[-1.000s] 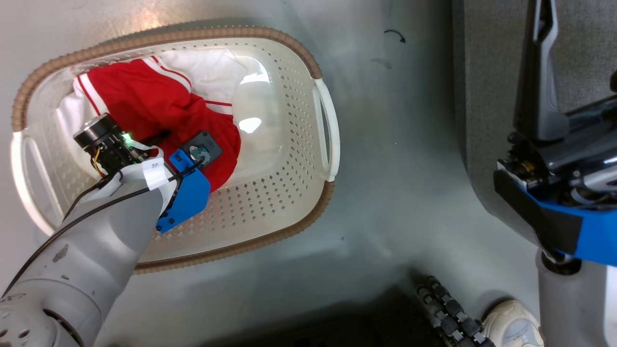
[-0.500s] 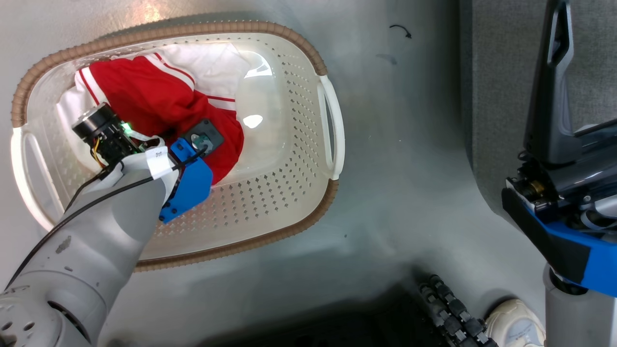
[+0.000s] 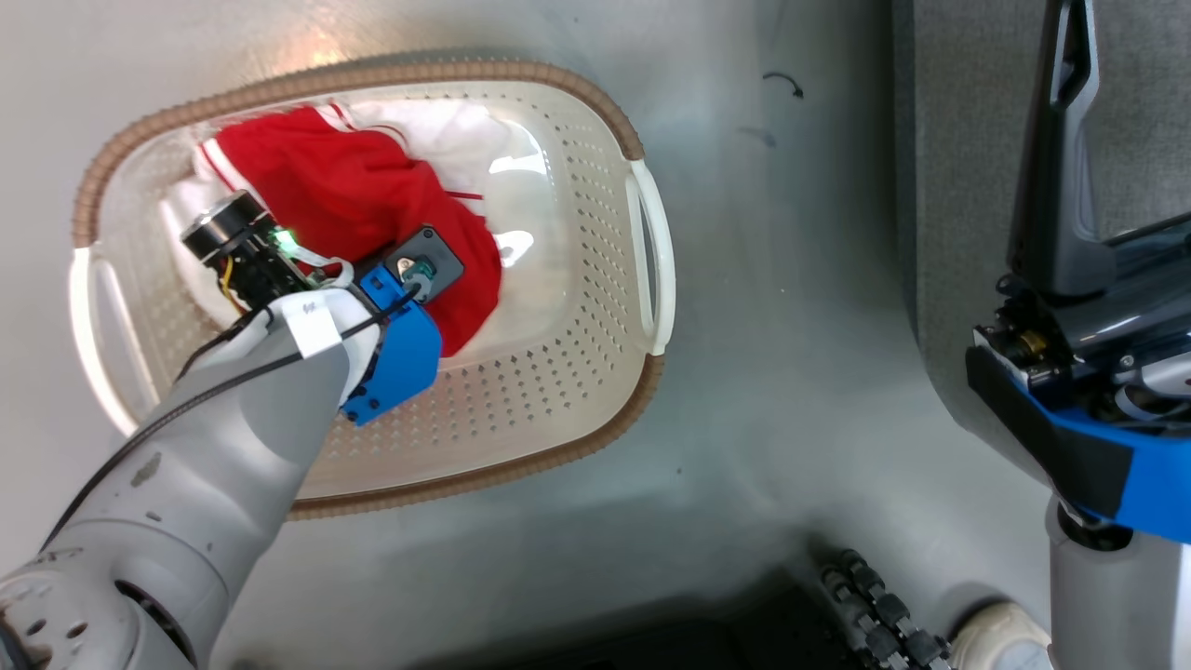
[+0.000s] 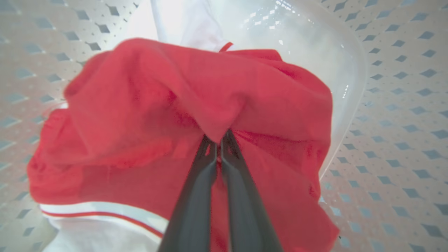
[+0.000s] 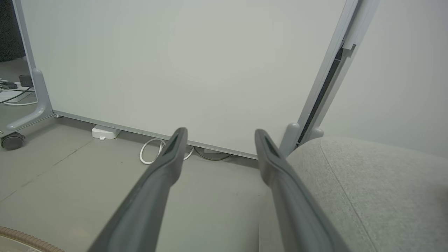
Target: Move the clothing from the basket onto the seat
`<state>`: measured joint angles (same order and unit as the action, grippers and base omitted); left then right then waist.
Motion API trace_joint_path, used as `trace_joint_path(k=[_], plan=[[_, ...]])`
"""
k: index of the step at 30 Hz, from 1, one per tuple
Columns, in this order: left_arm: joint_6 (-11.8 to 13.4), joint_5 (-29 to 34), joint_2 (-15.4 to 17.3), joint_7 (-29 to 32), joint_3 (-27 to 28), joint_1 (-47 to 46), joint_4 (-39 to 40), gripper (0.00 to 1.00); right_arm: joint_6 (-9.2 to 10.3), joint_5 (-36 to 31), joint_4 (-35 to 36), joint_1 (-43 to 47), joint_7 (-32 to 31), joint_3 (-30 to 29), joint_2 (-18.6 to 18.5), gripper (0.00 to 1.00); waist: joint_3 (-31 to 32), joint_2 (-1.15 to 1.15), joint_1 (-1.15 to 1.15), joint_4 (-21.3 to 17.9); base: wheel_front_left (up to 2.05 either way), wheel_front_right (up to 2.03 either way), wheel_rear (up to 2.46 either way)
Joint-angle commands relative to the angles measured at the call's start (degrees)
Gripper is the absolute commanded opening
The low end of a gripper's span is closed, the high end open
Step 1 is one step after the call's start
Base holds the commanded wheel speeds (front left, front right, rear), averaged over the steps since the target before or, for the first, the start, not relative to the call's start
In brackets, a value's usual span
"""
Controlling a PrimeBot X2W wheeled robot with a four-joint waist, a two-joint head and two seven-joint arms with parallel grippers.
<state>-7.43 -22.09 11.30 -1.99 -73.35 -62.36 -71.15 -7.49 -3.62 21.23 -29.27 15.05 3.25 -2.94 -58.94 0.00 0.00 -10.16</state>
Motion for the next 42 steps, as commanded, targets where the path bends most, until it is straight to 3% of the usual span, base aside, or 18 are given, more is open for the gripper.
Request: trace_joint_path(k=[1, 17, 29, 42], plan=[[-0.06, -0.21, 0.31, -1.64, -0.14, 0.89, 0.15, 0.0, -0.02, 0.33, -0.53, -0.81, 0.2, -0.26, 0.09, 1.0, 1.27, 0.0, 0.0, 0.76, 0.0, 0.0, 0.0], [-0.06, -9.25, -3.0, -10.72, 0.38, 5.53, 1.14, 0.0, -0.02, 1.48, -7.25, 0.53, 0.2, -1.72, 0.07, 1.0, 13.12, 0.0, 0.0, 3.7, 0.0, 0.0, 0.0], [-0.06, -16.55, -2.91, -13.21, 1.99, 9.59, 4.76, 0.0, -0.01, 2.18, -13.32, 4.44, 0.2, -3.18, 0.07, 1.0, 23.58, 0.0, 0.0, 6.19, 0.0, 0.0, 0.0], [0.73, -14.25, -0.26, -13.27, 12.05, 14.93, 15.18, 0.0, -0.02, 2.2, -16.76, 9.06, 0.2, -5.26, 0.06, 1.0, 33.08, 0.0, 0.0, 8.48, 0.0, 0.0, 0.0]])
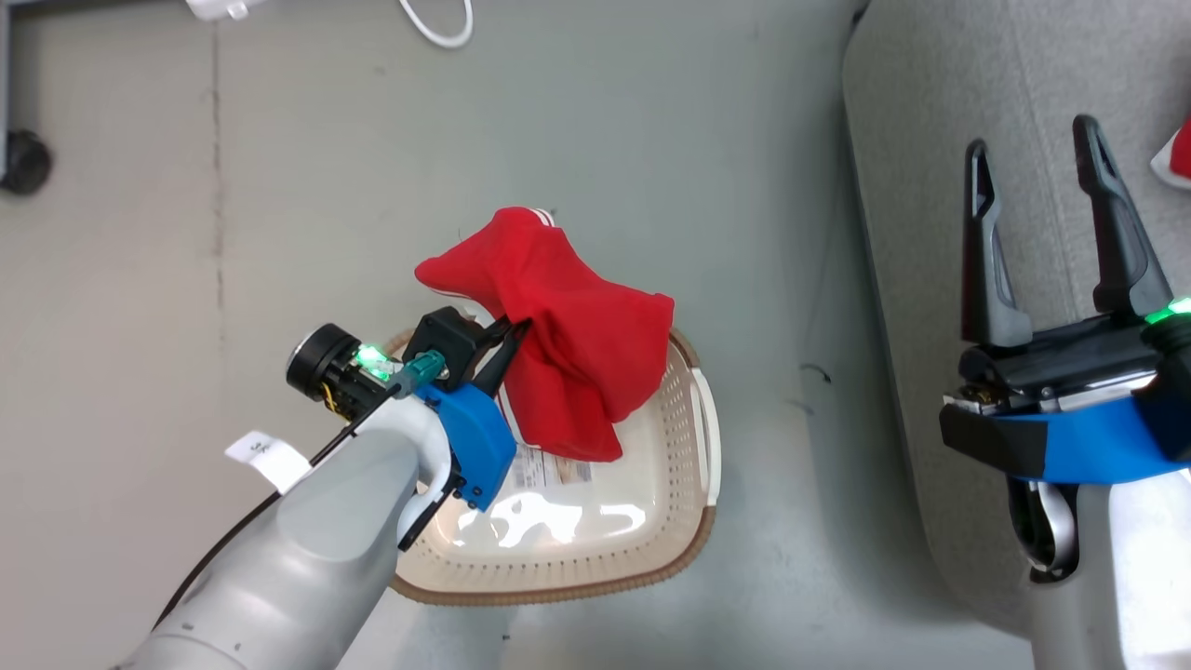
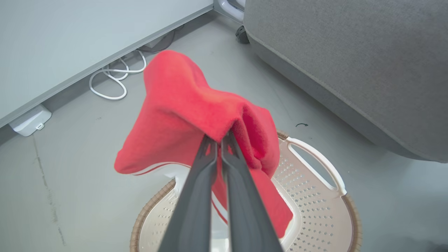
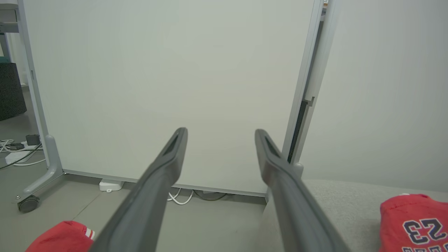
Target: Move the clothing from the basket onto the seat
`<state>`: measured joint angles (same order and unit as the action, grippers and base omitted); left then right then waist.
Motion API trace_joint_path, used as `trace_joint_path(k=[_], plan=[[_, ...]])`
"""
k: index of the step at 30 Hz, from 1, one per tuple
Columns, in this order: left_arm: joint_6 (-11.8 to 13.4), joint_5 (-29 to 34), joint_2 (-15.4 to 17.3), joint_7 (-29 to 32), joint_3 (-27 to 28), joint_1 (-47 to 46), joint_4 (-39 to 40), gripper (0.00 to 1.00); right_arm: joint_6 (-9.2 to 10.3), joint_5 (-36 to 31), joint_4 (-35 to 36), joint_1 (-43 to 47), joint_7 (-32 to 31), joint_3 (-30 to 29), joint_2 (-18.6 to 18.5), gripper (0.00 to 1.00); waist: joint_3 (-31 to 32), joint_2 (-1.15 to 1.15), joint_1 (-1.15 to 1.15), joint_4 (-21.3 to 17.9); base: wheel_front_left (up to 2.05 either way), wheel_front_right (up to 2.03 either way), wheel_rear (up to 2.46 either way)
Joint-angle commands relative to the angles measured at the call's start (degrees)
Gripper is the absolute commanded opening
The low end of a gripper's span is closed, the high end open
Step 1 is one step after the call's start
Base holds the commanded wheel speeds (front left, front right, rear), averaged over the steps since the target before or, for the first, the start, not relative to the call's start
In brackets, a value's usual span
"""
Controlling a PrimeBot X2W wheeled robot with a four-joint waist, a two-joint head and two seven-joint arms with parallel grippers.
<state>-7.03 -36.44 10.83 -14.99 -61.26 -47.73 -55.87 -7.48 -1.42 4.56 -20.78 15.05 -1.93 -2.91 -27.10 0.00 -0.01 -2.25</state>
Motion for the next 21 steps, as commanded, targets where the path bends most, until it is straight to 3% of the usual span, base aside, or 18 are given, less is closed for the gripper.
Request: trace_joint_path(k=[1, 14, 21], plan=[[0.44, 0.6, 0.39, -0.28, 0.84, 0.77, 0.63, 0.0, -0.03, 0.12, -0.28, 0.86, 0.2, -0.12, 0.02, 1.0, 1.98, 0.0, 0.01, 0.69, 0.0, 0.0, 0.0], [0.73, 6.94, 1.15, -0.28, 14.18, 5.94, 11.93, 0.0, -0.03, 1.23, -2.95, 5.66, 0.19, -1.16, 0.02, 1.0, 12.24, 0.0, 0.01, 1.92, 0.0, 0.0, 0.0], [0.2, 10.02, 1.11, -0.28, 18.05, 7.11, 16.26, 0.0, -0.03, 2.15, -4.3, 7.84, 0.19, -1.11, 0.02, 1.0, 16.57, 0.0, 0.01, 1.85, 0.0, 0.0, 0.0]])
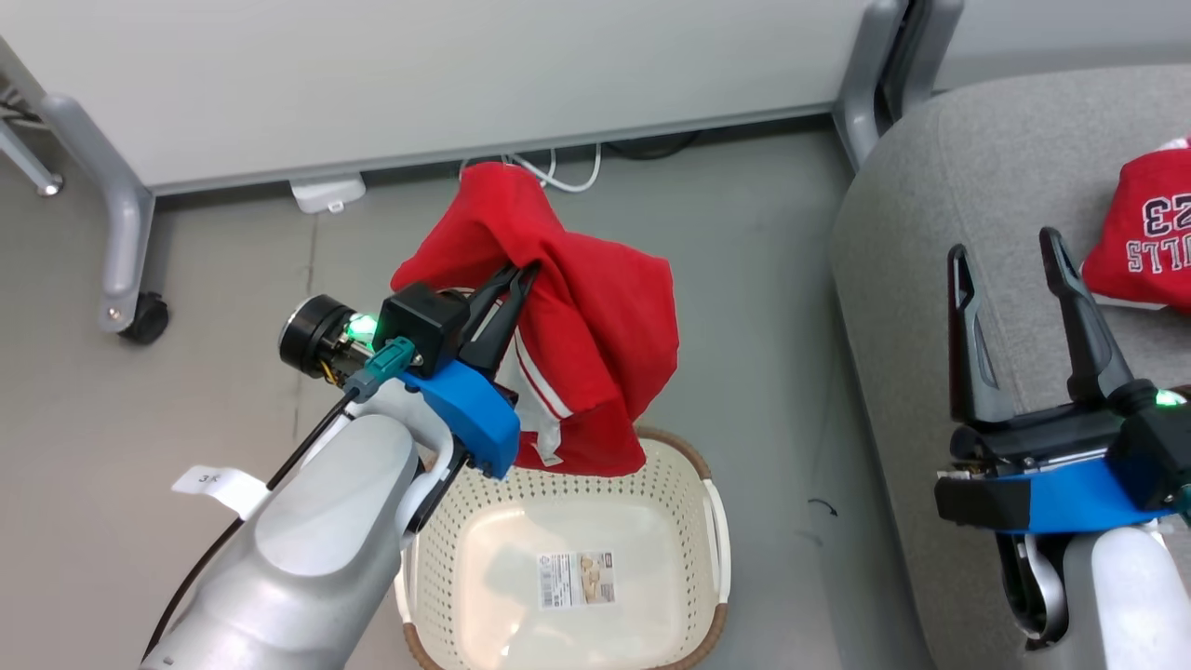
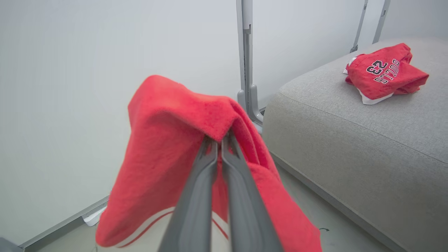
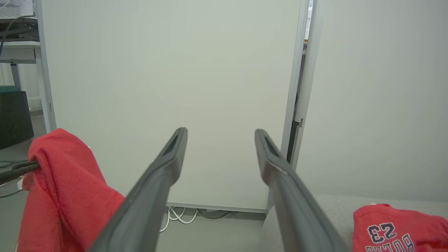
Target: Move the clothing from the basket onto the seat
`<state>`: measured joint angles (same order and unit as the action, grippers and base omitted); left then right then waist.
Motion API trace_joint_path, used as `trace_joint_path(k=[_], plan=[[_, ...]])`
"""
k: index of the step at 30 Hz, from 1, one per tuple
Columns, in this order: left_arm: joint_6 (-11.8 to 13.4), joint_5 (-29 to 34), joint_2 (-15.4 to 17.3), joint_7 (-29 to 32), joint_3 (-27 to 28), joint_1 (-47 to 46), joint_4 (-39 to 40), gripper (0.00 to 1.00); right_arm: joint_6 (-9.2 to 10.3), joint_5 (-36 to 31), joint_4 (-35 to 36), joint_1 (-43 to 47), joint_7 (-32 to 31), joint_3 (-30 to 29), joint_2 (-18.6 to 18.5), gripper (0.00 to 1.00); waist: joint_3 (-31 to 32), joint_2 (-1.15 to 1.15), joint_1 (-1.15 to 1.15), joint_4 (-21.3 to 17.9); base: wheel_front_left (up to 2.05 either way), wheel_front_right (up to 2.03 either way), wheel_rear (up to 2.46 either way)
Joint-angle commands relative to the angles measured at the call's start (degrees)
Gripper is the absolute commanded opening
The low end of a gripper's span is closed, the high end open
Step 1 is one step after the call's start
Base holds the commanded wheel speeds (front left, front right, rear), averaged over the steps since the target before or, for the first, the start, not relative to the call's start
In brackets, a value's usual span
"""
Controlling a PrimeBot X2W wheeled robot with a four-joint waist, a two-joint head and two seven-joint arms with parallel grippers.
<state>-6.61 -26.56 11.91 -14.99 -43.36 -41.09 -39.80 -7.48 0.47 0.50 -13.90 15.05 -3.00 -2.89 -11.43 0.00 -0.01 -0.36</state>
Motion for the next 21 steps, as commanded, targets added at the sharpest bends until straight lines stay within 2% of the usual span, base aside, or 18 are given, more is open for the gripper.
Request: trace_joint_path(k=[1, 9, 21], plan=[[-0.31, 0.41, -0.05, -0.28, 0.62, 0.61, 0.77, 0.0, -0.03, 0.4, -0.34, 1.13, 0.19, -0.05, 0.01, 1.0, 1.43, 0.0, 0.01, -0.09, 0.0, 0.0, 0.0], [-0.81, -0.72, -0.73, -0.28, 2.41, -0.55, 5.33, 0.0, -0.03, 1.16, -0.78, 3.15, 0.19, -0.25, 0.01, 1.0, 4.03, 0.0, 0.01, -0.01, 0.0, 0.0, 0.0], [-0.85, -2.32, -0.92, 0.7, 0.58, -4.1, 12.45, 0.0, -0.03, 1.99, -1.09, 4.79, 0.19, -0.52, 0.01, 1.0, 6.02, 0.0, 0.01, 0.22, 0.0, 0.0, 0.0]])
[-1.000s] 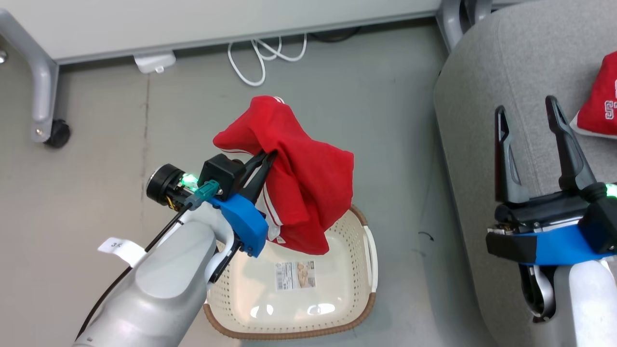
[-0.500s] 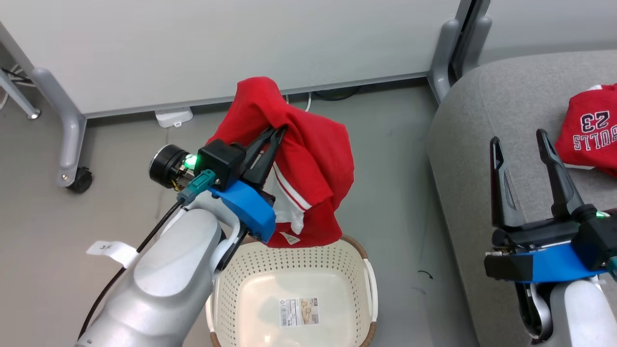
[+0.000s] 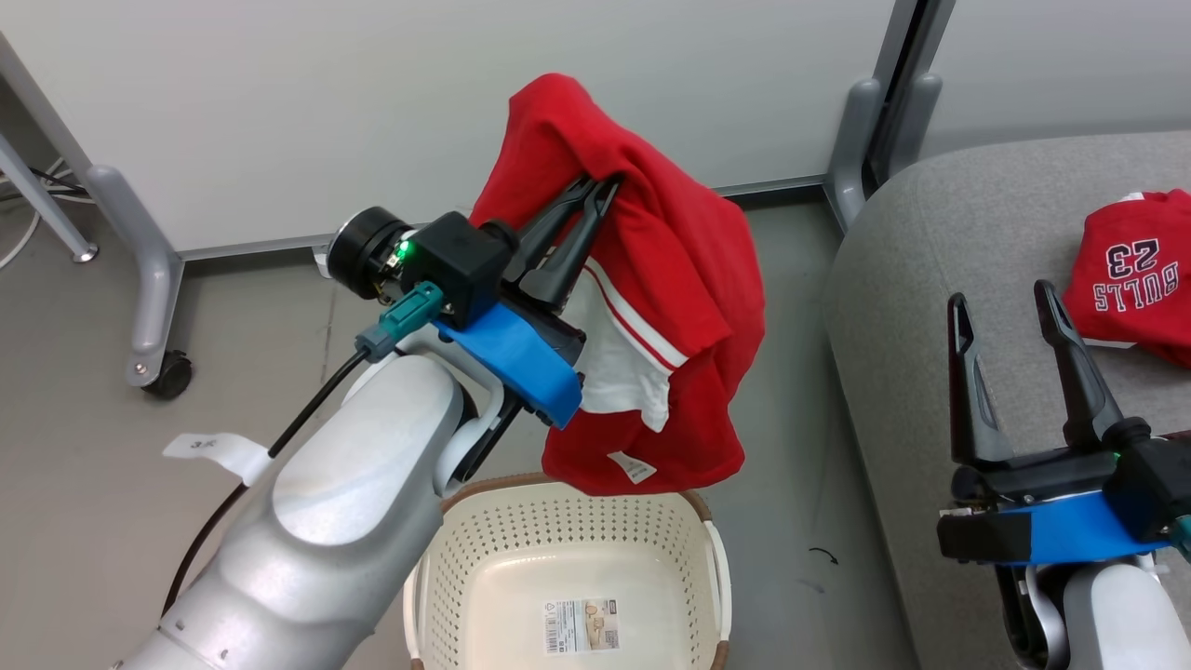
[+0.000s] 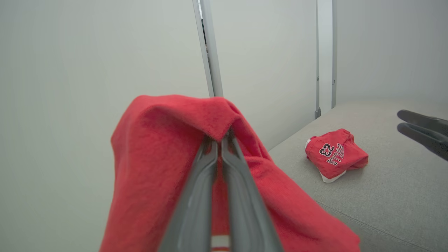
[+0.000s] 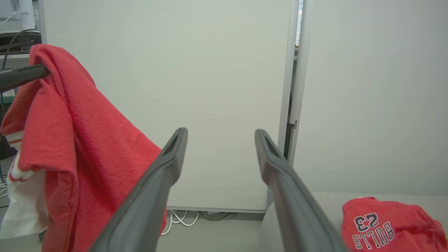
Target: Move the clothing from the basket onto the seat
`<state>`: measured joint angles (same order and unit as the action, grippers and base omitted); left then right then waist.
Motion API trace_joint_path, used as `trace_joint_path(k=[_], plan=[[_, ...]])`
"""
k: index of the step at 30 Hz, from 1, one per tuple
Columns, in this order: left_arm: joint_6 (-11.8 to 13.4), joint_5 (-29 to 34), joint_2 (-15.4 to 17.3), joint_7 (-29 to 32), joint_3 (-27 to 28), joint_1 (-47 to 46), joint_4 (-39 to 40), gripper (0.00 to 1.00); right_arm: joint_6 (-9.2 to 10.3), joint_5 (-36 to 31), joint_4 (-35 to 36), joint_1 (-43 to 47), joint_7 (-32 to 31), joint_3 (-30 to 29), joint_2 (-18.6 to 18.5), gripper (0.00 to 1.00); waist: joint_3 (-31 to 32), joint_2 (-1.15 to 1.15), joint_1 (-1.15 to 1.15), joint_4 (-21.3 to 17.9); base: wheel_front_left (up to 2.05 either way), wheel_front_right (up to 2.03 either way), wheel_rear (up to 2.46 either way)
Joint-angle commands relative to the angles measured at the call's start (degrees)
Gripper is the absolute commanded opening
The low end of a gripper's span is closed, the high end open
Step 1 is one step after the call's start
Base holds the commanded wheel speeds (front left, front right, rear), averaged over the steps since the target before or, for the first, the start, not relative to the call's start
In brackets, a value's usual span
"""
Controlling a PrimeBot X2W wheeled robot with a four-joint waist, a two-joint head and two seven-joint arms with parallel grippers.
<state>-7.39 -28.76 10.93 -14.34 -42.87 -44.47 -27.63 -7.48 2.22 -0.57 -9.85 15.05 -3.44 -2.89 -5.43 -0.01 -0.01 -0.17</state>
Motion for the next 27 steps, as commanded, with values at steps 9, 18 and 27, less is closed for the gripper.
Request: trace_joint_path(k=[9, 18, 27], plan=[[0.54, -0.39, 0.39, 1.42, -0.58, -1.21, 3.16, 0.0, -0.03, 1.02, 0.92, 0.29, 0.19, 2.25, 0.02, 1.0, -0.55, 0.01, 0.01, 0.28, 0.0, 0.0, 0.0], [0.87, -0.36, 0.42, 1.46, -0.88, -1.75, 3.51, 0.0, -0.03, 2.64, 2.28, -2.33, 0.19, 12.24, 0.01, 1.0, -1.79, 0.01, 0.01, 0.58, 0.0, 0.0, 0.0], [0.83, 0.0, -0.29, 1.06, -1.61, -2.7, 3.42, 0.0, -0.03, 2.82, -0.78, -7.34, 0.19, 20.91, -0.02, 1.0, -3.14, 0.01, 0.01, 1.45, 0.0, 0.0, 0.0]])
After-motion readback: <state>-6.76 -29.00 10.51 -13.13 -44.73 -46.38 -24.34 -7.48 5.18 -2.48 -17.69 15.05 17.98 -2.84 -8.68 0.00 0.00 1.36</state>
